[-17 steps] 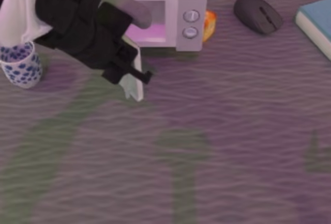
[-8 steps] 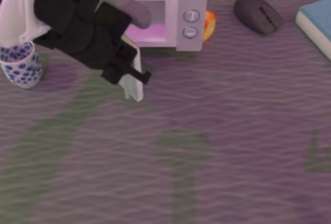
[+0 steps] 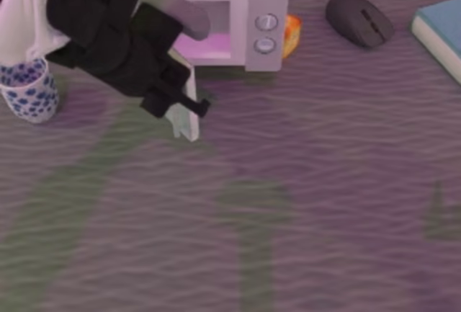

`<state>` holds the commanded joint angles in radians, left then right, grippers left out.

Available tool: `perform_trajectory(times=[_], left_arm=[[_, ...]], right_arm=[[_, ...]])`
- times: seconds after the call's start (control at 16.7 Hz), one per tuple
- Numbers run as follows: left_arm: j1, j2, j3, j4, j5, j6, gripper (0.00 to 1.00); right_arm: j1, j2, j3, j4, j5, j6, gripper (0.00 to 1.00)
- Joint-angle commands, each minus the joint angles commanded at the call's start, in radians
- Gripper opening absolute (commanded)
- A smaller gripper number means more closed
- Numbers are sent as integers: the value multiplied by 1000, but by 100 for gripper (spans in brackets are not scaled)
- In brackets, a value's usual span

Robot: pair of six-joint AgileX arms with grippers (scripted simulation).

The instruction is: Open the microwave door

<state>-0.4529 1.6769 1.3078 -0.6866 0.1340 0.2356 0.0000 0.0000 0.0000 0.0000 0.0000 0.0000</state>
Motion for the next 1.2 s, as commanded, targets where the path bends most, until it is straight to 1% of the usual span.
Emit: perform_trajectory(times=[0.48,0.66,0.84,1.08,1.2], left_arm=[[0,0,0,0,0,0,0],[1,-1,-4,-1,9,12,0],[27,-19,-16,-9,34,75,0],[66,-38,-40,-31,87,164,0],[73,-43,-43,-34,97,180,0]], right_arm=[[0,0,0,0,0,0,100],[0,0,0,0,0,0,100],[0,0,0,0,0,0,100],[0,0,0,0,0,0,100],[0,0,0,0,0,0,100]])
